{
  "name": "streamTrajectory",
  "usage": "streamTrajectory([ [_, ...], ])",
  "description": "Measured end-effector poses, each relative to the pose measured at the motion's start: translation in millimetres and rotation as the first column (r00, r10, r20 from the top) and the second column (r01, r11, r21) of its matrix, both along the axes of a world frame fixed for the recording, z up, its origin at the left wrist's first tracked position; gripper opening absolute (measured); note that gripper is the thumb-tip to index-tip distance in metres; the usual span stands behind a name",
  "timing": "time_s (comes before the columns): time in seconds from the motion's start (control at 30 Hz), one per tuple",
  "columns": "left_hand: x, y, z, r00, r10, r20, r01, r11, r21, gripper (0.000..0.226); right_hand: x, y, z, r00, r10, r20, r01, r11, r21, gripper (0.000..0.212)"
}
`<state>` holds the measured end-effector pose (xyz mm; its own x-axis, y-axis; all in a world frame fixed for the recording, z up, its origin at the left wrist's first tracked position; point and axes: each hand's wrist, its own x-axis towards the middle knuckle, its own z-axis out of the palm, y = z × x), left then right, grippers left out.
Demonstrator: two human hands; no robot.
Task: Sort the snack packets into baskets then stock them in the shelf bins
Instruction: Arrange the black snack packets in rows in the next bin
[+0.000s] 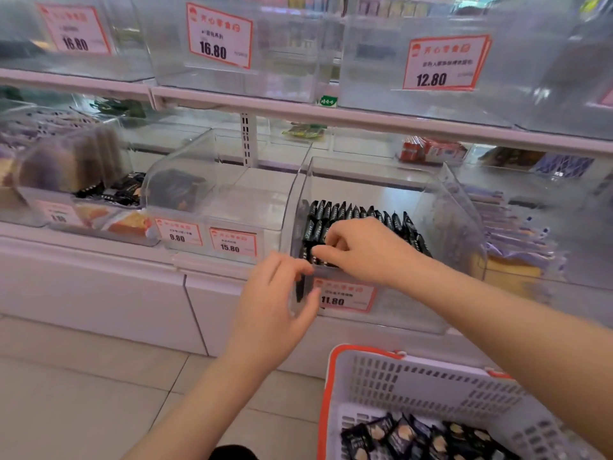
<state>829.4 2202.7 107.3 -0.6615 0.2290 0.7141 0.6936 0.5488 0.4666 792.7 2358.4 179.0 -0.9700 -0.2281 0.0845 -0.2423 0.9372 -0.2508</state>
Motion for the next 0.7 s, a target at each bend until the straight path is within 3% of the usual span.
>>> streamTrajectory([
  [0.1,12,13,0,0.955,-0.115,0.272,0.18,0.957,-0.226,0.021,48,37,-10,0.989,0.06,-0.135,-0.088,0.973,-0.214,0.02],
  [0.17,16,31,-10,0.903,-0.127,0.41,0.299,0.872,-0.389,0.023,79,65,-35,0.996,0.05,-0.076,-0.069,0.961,-0.269,0.014],
  [0.27,22,69,-36,0.849,-0.135,0.51,0.425,0.749,-0.509,0.027,114,108,-98,0.981,-0.025,0.192,0.046,0.993,-0.106,0.013],
  [0.37,34,109,-78,0.787,-0.132,0.602,0.55,0.592,-0.589,0.028,137,152,-163,0.881,-0.156,0.447,0.131,0.988,0.087,0.019],
  [0.43,41,131,-110,0.767,-0.081,0.637,0.593,0.469,-0.655,0.028,151,179,-200,0.801,-0.22,0.556,0.178,0.976,0.128,0.021],
  [0.53,52,156,-160,0.706,-0.012,0.708,0.664,0.358,-0.656,0.026,174,214,-245,0.695,-0.287,0.659,0.265,0.955,0.137,0.018],
  [0.7,73,183,-241,0.48,0.121,0.869,0.833,0.247,-0.495,0.024,209,246,-315,0.469,-0.351,0.81,0.341,0.919,0.2,0.024],
])
